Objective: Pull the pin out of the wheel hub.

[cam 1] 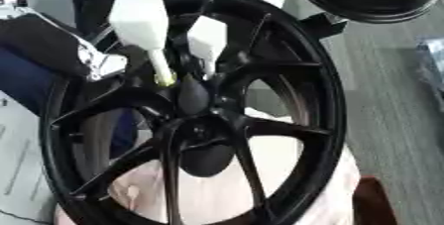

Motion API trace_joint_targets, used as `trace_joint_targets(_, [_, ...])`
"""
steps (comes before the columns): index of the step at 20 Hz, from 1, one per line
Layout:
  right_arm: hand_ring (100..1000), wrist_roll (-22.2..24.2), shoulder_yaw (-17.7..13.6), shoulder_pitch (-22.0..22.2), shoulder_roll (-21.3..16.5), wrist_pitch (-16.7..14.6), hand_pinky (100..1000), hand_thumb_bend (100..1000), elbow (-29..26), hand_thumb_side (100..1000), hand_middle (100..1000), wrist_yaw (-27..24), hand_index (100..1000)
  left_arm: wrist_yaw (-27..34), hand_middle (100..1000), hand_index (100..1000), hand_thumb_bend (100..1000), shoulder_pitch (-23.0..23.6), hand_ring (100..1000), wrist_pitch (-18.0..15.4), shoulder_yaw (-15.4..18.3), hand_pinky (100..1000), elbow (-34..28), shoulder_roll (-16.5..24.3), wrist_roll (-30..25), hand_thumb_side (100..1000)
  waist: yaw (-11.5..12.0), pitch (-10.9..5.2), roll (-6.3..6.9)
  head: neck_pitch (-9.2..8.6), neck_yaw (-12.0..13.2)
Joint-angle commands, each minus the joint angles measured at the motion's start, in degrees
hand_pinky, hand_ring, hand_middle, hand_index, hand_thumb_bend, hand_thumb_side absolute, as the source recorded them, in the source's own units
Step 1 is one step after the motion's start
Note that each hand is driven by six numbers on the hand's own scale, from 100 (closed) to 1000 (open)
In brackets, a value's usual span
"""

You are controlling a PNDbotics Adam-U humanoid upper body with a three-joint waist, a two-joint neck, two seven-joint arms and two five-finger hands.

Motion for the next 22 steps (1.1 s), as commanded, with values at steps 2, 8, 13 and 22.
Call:
trace_joint_targets(2, [793,-0.9,-1.2,0.1,-0.6,-0.2,698,100,-1.5,537,566,0.2,651,-2.3,260,430,100,1.6,337,7.1,5.5,469,1.1,5.4,-2.0,238,1.3,-1.81,-0.22,-0.06,-2.3])
trace_joint_targets(8, [792,-1.1,-1.5,-0.1,-0.5,-0.2,697,100,-1.7,532,566,0.4,651,-3.9,261,447,100,7.4,338,7.6,13.9,461,0.2,7.6,3.2,236,1.3,-1.66,-0.21,-0.33,-3.5])
trace_joint_targets(13, [792,-2.7,-2.8,0.2,-0.2,-0.2,697,100,-2.0,531,566,0.6,651,-8.3,295,482,100,15.3,367,12.1,22.1,475,7.6,8.8,8.3,220,3.5,-1.9,-0.92,-1.08,-5.9])
trace_joint_targets(22, [791,-1.8,-1.8,-1.1,-0.2,-0.4,696,100,-2.1,529,566,0.2,651,-10.1,809,907,416,27.4,811,9.3,35.4,835,17.3,4.0,17.2,828,0.9,-1.84,-0.45,-1.48,-4.3])
